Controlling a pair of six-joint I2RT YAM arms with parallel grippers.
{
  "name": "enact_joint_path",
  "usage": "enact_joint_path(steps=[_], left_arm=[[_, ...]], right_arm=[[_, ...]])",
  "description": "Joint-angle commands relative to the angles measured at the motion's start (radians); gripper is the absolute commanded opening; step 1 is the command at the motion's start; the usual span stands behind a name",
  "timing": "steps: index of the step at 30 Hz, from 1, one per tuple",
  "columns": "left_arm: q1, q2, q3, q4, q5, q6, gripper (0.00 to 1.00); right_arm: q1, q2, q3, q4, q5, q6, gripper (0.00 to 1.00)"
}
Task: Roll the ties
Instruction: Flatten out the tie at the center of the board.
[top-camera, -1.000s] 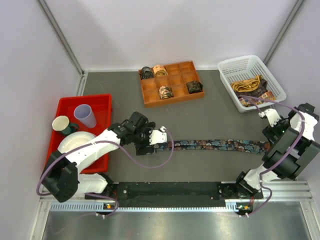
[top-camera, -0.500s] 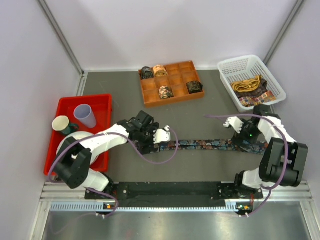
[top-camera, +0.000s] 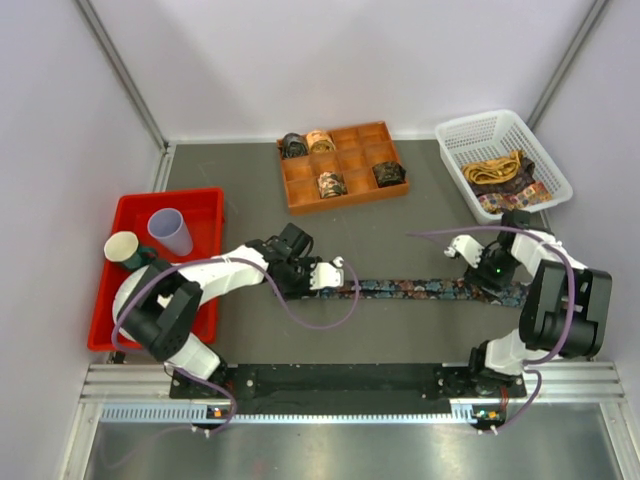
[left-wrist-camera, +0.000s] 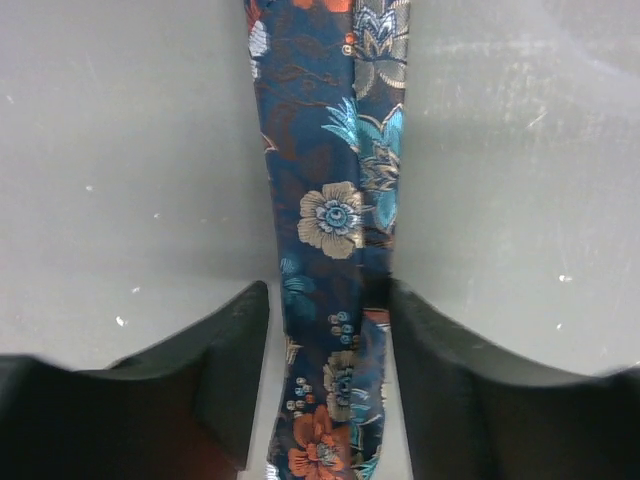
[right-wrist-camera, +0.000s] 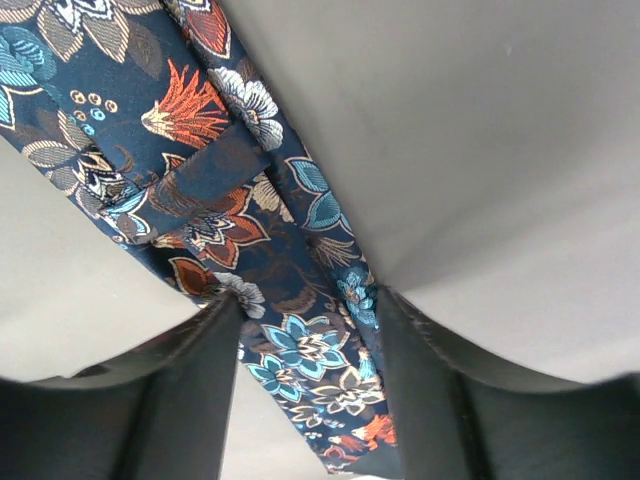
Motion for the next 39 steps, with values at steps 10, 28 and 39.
enact_joint_path(steps=[10, 28, 39], left_arm=[[-0.103, 0.126, 0.101, 0.077, 0.035, -0.073, 0.36], [-0.16, 0.128, 0.14, 0.091, -0.037, -0.171, 0.7], [-0.156, -0.226, 0.281, 0.038, -0.061, -0.372, 0.99]], right_arm=[[-0.207, 0.179, 0.103, 0.223, 0.117, -0.314, 0.41], [-0.27, 0.124, 0.154, 0.164, 0.089, -0.394, 0.68], [-0.14, -0.229, 0.483, -0.254, -0.297, 0.022, 0.99]])
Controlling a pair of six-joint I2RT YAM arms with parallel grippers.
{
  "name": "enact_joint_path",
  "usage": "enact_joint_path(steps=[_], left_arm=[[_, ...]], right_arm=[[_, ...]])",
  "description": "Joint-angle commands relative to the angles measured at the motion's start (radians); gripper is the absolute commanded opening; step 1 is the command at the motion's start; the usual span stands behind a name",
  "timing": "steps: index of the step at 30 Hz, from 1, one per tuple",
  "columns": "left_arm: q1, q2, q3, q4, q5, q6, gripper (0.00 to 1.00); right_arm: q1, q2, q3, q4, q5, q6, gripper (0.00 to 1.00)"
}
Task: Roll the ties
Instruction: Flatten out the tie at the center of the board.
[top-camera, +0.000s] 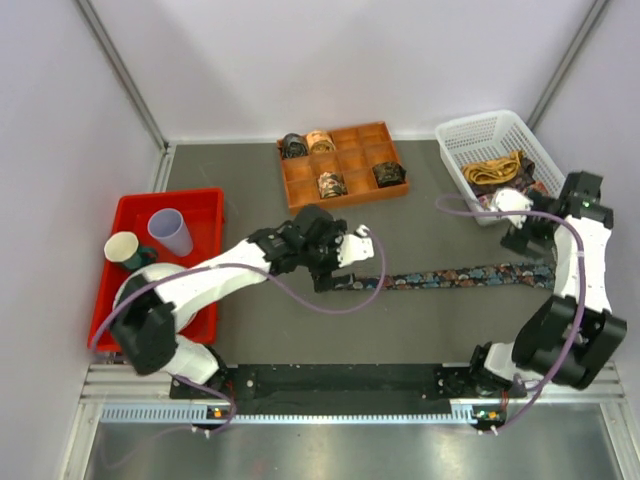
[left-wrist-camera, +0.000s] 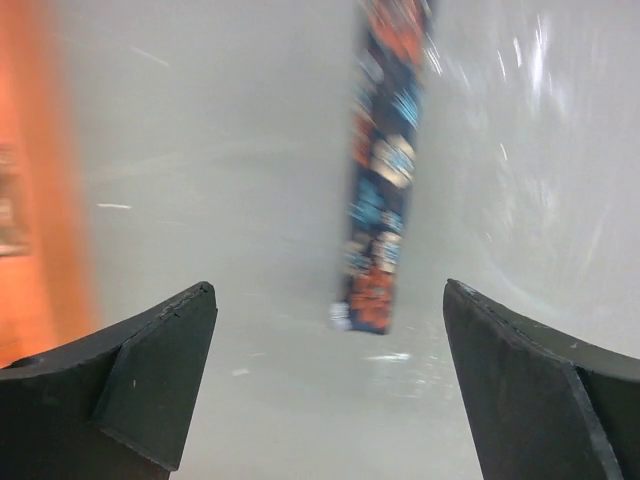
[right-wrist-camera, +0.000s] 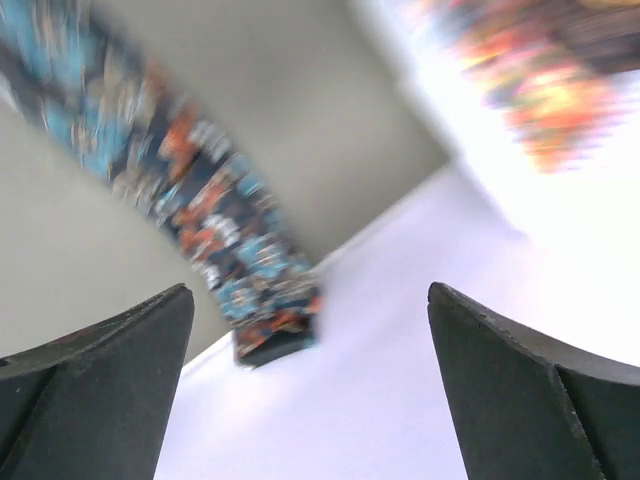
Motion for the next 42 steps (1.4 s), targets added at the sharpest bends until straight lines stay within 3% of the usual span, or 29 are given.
enact_joint_path(steps=[1, 3, 4, 8, 10, 13, 18, 22, 24, 25, 27, 30, 33, 36, 39, 42], left_arm=[[0.004, -0.226, 0.017, 0.081, -0.081, -0.15, 0.99], [0.0, -0.324, -0.065, 0.283, -0.164, -0.201, 0.99], [0.0, -0.341, -0.107, 0.295, -0.149, -0.198, 0.99], [-0.003, -0.285, -0.038, 0.124, -0.077, -0.14, 0.99], [0.003, -0.219, -0.009, 0.032, -0.072, -0.122, 0.99], [0.062, -0.177, -0.039, 0.019, 0.091, -0.062, 0.99], [0.083, -0.101, -0.11, 0.091, 0.117, -0.007, 0.99], [0.129, -0.09, -0.095, 0.111, 0.144, -0.034, 0.99], [0.142, -0.11, -0.084, 0.149, 0.109, -0.068, 0.99], [0.142, -0.119, -0.087, 0.175, 0.086, -0.127, 0.99], [0.145, -0.138, -0.086, 0.268, 0.028, -0.228, 0.99], [0.151, -0.083, -0.04, 0.255, 0.069, -0.345, 0.99], [0.163, -0.024, 0.066, 0.004, 0.19, -0.203, 0.99], [0.192, -0.088, -0.08, 0.129, 0.204, -0.139, 0.99], [0.189, -0.104, -0.158, 0.149, 0.233, 0.03, 0.99], [0.191, -0.067, -0.176, 0.12, 0.236, 0.105, 0.96]], right_arm=[[0.093, -0.109, 0.213, -0.135, -0.256, 0.429, 0.99], [0.154, -0.086, 0.316, -0.162, -0.312, 0.55, 0.99], [0.174, -0.069, 0.348, -0.185, -0.399, 0.649, 0.99], [0.266, 0.082, 0.476, -0.307, -0.651, 0.855, 0.99], [0.308, 0.138, 0.468, -0.288, -0.707, 1.006, 0.99], [0.383, 0.084, 0.26, -0.025, -0.709, 1.223, 0.99], [0.585, -0.029, 0.01, 0.216, -0.545, 1.349, 0.99], [0.681, -0.118, -0.053, 0.423, -0.264, 1.356, 0.99], [0.681, -0.134, -0.034, 0.465, -0.253, 1.359, 0.99], [0.679, -0.126, -0.012, 0.479, -0.215, 1.445, 0.99], [0.673, -0.079, 0.087, 0.44, -0.227, 1.51, 0.99], [0.616, 0.067, 0.195, 0.326, -0.536, 1.521, 0.99], [0.648, 0.133, 0.185, 0.307, -0.546, 1.578, 0.99], [0.665, 0.126, 0.084, 0.375, -0.578, 1.661, 0.99], [0.697, 0.155, 0.002, 0.396, -0.656, 1.716, 0.99], [0.713, 0.187, -0.094, 0.448, -0.713, 1.759, 0.96]])
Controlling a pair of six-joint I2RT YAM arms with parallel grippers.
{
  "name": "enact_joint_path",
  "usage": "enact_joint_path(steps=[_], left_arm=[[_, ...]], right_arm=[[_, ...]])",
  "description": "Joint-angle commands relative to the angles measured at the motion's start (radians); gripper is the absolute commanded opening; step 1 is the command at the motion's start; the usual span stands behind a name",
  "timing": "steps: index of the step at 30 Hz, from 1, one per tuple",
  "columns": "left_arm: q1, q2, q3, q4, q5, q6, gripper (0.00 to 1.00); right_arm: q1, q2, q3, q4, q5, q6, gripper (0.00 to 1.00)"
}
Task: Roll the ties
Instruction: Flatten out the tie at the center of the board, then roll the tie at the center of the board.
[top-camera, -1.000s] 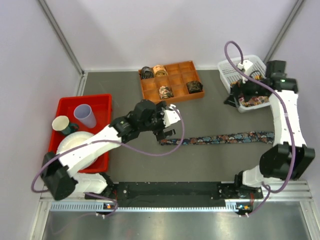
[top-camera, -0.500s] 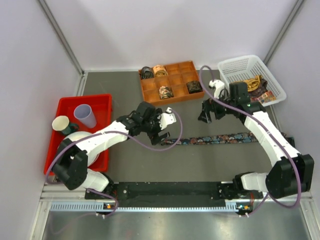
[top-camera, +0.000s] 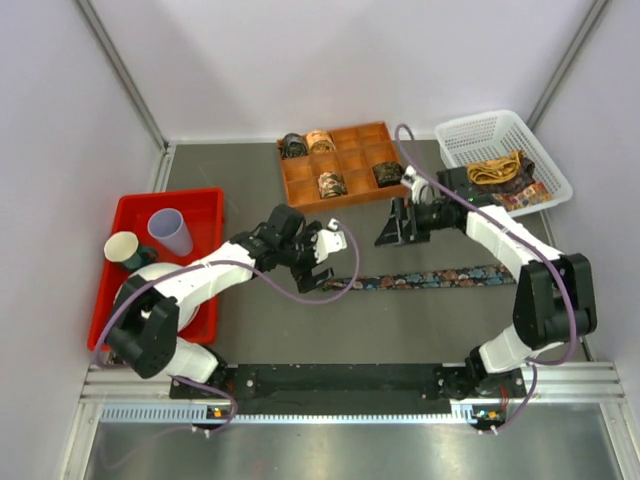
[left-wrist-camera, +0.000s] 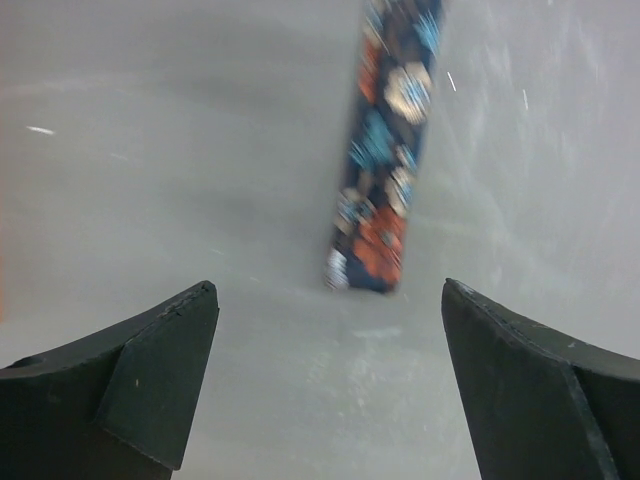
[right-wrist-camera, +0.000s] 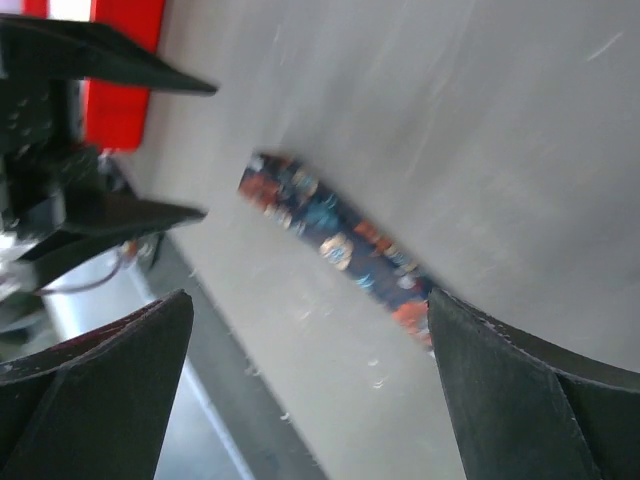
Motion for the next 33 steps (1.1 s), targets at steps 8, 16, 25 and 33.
enact_joint_path(steps=[8, 16, 25, 33], left_arm=[[0.002, 0.08, -0.092, 0.055, 0.056, 0.22, 0.82], [0.002, 0.12, -0.101, 0.113, 0.061, 0.221, 0.65], [0.001, 0.14, -0.11, 0.136, 0.11, 0.224, 0.61], [0.001, 0.162, -0.077, 0.083, 0.106, 0.232, 0.46]], right_arm=[[0.064, 0.109, -0.178, 0.173, -0.164, 0.115, 0.4], [0.123, 0.21, -0.206, 0.229, -0.151, 0.12, 0.15], [0.141, 0.29, -0.204, 0.269, -0.069, 0.118, 0.12], [0.141, 0.335, -0.211, 0.297, -0.026, 0.124, 0.07]])
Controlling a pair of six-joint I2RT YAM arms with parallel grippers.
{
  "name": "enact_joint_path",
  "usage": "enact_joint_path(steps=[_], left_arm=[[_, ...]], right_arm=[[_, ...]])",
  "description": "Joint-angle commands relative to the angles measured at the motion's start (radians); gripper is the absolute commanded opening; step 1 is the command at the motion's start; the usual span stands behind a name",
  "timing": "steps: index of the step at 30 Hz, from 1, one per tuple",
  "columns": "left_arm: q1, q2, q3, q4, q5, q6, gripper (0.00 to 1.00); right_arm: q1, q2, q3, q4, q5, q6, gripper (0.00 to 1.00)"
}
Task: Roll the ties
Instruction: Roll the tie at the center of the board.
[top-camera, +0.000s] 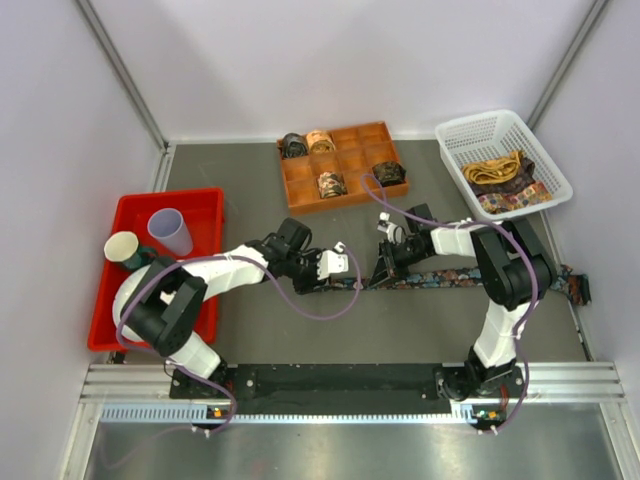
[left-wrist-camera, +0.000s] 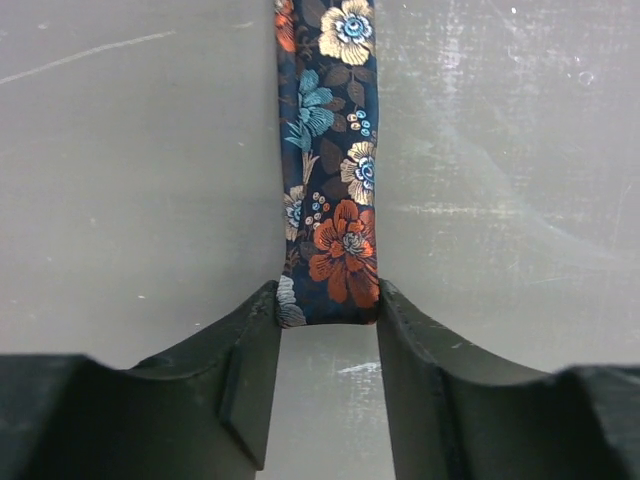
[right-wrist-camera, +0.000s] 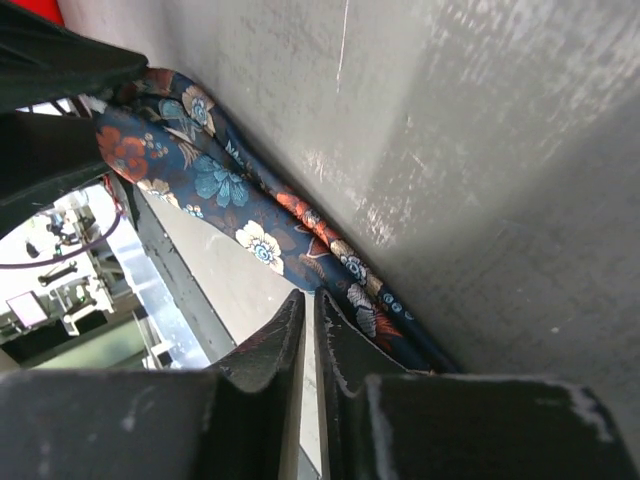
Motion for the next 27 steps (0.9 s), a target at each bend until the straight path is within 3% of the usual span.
enact_joint_path(steps=[1, 13, 27], left_arm=[[-0.001, 0.014, 0.032, -0.022, 0.028, 0.02, 0.45], [0.001, 0.014, 0.098, -0.098, 0.037, -0.003, 0.37], [-0.012, 0.027, 0.107, -0.124, 0.014, 0.013, 0.35]], right_arm=[[0.012, 0.023, -0.001, 0.054, 0.025, -0.003, 0.07], [0.056, -0.089, 0.017, 0.083, -0.048, 0.055, 0.07], [0.122, 0.102, 0.051, 0.205, 0.037, 0.147, 0.06]])
